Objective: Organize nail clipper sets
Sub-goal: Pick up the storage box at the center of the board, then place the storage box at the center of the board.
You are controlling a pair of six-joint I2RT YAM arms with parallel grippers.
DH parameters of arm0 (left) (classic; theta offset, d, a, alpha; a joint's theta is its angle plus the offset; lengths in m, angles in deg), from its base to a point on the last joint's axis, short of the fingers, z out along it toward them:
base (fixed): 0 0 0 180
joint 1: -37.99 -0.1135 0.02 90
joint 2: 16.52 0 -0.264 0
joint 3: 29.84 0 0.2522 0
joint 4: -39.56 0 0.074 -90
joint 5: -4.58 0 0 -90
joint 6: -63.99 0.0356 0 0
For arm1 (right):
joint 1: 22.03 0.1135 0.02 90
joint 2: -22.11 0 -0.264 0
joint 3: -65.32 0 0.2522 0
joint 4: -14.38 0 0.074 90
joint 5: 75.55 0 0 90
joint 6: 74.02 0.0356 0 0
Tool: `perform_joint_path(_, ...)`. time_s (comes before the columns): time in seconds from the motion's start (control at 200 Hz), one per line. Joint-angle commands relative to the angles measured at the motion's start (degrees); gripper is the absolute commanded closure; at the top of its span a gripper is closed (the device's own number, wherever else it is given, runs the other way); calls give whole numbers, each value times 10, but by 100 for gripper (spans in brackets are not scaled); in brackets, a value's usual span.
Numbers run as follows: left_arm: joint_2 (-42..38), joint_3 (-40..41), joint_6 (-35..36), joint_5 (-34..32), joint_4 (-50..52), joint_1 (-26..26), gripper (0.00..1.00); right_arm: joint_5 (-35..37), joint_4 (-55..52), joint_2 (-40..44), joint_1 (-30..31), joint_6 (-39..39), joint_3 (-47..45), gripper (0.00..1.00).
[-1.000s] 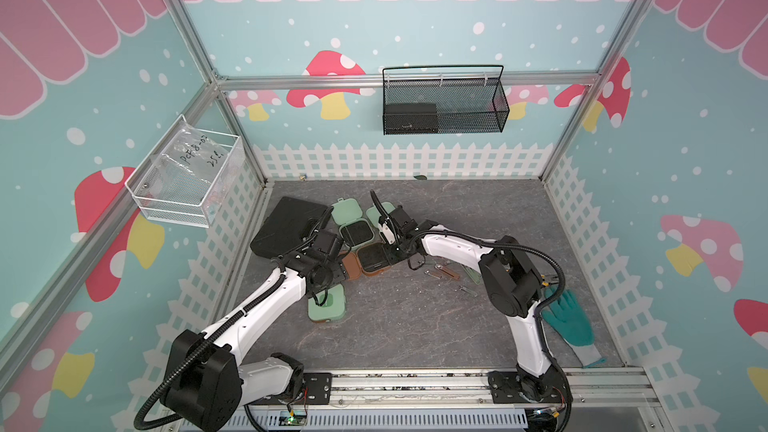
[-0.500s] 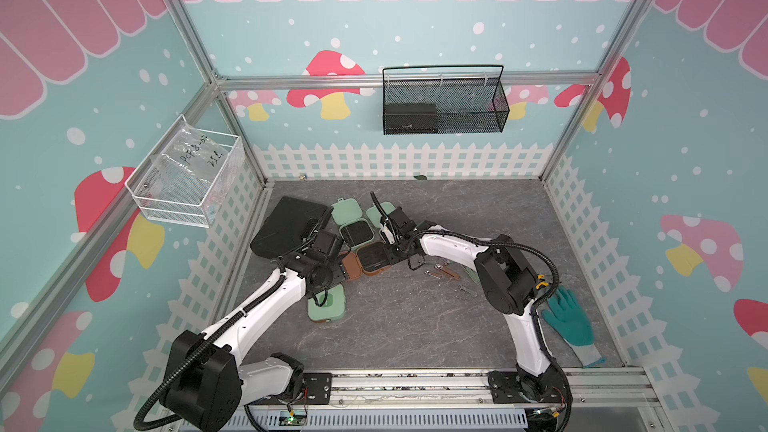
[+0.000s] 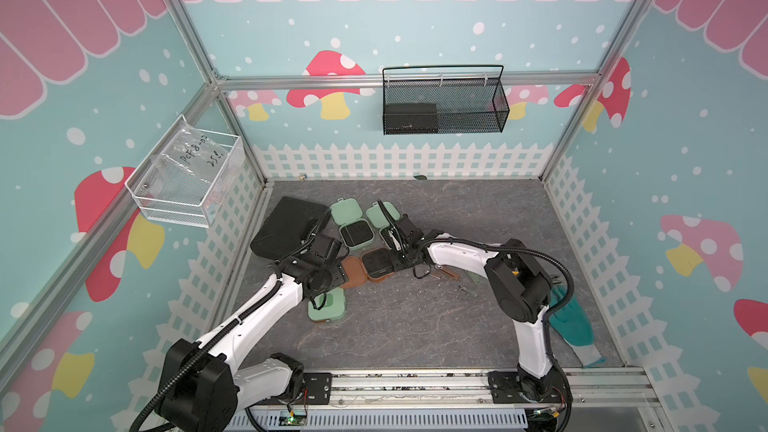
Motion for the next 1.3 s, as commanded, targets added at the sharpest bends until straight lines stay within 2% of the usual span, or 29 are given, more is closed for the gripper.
perform_joint_path(0.0, -16, 16, -7, 18, -17, 1, 21, 30, 4, 74, 19, 111, -75, 100)
perform_joint_path(0.14, -26, 34, -6, 37, -38, 4, 21, 56, 36, 174, 42, 240, -181, 100)
perform_joint_path(0.37, -44, 58, 6, 71, -69, 7, 21, 98, 42, 276, 96, 437, -281, 100)
perform_joint_path(0.505, -52, 71, 14, 90, -74, 7, 23, 114, 44, 277, 126, 512, -304, 100)
perform_joint_path(0.691, -64, 94, 20, 97, -74, 9, 26, 111, 35, 219, 150, 565, -287, 100)
perform_joint_path(0.886, -100, 110, 8, 96, -72, 12, 27, 103, 29, 173, 158, 555, -246, 100)
perform_joint_path(0.996, -107, 113, 2, 88, -66, 38, 31, 106, 20, 166, 160, 527, -221, 83)
perform_joint_path(1.056, -98, 114, -1, 86, -64, 48, 37, 115, 16, 175, 162, 507, -210, 75)
perform_joint_path(1.176, -63, 116, -15, 73, -70, 72, 57, 158, -2, 214, 162, 461, -198, 66)
perform_joint_path(1.296, -21, 104, -23, 57, -77, 91, 76, 206, -4, 269, 159, 366, -195, 55)
